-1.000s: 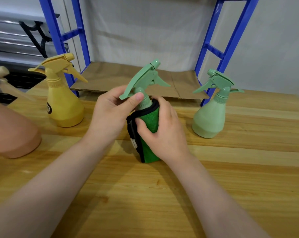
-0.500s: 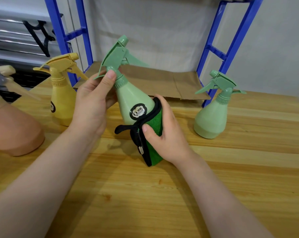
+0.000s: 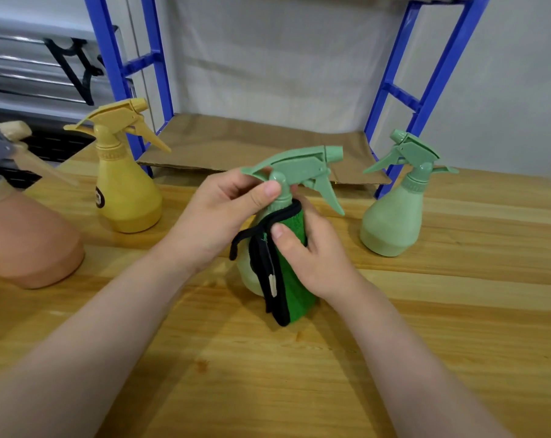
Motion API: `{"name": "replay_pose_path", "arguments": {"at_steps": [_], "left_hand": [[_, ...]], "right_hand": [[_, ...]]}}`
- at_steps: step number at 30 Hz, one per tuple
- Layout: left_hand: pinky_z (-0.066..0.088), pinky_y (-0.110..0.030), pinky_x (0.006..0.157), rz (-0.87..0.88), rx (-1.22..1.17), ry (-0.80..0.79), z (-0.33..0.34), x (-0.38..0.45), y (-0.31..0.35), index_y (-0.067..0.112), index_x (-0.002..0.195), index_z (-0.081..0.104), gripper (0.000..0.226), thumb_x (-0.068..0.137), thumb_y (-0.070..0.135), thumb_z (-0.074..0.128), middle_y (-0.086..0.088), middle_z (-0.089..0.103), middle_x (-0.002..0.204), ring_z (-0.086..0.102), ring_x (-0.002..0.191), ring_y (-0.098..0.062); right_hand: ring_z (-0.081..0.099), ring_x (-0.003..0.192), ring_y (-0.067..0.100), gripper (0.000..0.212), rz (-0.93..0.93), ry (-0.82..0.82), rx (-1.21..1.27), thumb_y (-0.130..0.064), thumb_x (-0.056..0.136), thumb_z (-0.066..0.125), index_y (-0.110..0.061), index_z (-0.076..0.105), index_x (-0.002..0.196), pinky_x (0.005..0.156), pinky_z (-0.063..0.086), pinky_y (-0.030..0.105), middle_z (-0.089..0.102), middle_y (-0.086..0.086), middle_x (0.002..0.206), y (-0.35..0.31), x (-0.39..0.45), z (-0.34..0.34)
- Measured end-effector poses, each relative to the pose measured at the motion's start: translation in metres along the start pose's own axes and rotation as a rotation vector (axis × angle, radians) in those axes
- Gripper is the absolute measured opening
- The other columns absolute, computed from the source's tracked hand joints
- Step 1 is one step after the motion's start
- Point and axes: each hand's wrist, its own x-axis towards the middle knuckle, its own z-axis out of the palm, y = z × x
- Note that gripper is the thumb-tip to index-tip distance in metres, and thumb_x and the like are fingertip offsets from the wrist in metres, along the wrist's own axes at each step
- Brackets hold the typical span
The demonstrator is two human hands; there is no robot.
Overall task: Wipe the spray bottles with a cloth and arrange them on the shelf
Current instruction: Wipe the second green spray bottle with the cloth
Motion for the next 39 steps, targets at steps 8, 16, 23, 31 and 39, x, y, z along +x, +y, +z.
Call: {"name": "replay_pose_path", "arguments": {"at_steps": [8,16,23,31,39], "left_hand": [[0.05,-0.012,0.065,-0.018,-0.02,-0.102,0.002,-0.003,0.012,0.034,0.067,0.076,0.027,0.08,0.024,0.055,0.013,0.072,0.07,0.066,0.068,0.003],[0.051,-0.023,0.085,0.013,-0.059,-0.101,0.003,0.0,-0.003,0.008,0.105,0.065,0.021,0.086,0.017,0.069,0.002,0.07,0.101,0.065,0.098,-0.011],[0.051,-0.025,0.086,0.036,-0.093,0.053,0.01,0.0,-0.007,0.009,0.105,0.067,0.022,0.084,0.009,0.069,0.002,0.072,0.098,0.066,0.098,-0.012],[0.054,-0.025,0.078,-0.043,-0.288,0.197,-0.001,0.006,0.0,0.015,0.104,0.066,0.022,0.083,0.02,0.061,0.004,0.072,0.099,0.066,0.094,-0.01],[0.053,-0.028,0.079,-0.05,-0.434,0.292,-0.021,0.014,0.001,0.013,0.116,0.06,0.022,0.095,0.019,0.056,0.002,0.069,0.107,0.065,0.097,-0.012]], "right_hand": [[0.054,0.104,-0.003,0.034,0.009,0.062,-0.113,-0.055,0.076,0.047,-0.046,0.05,0.109,0.087,0.04,0.008,0.056,-0.028,0.101,-0.018,-0.003,0.002],[0.052,0.091,0.002,0.042,-0.02,0.291,-0.33,-0.046,0.078,0.048,-0.022,0.058,0.111,0.07,0.032,0.01,0.055,-0.019,0.092,-0.022,-0.002,0.006],[0.043,0.122,0.011,0.054,-0.055,0.221,-0.358,-0.039,0.084,0.054,-0.021,0.051,0.135,0.105,0.036,0.023,0.052,-0.012,0.127,-0.011,0.005,0.007],[0.031,0.137,0.011,0.081,0.007,0.11,-0.359,-0.05,0.081,0.052,-0.022,0.026,0.153,0.11,0.023,0.02,0.04,-0.004,0.149,-0.002,0.004,0.001],[0.035,0.141,0.009,0.089,0.134,0.025,-0.094,-0.053,0.082,0.046,-0.031,0.002,0.156,0.117,0.032,0.038,0.039,-0.004,0.154,0.004,0.002,0.004]]}}
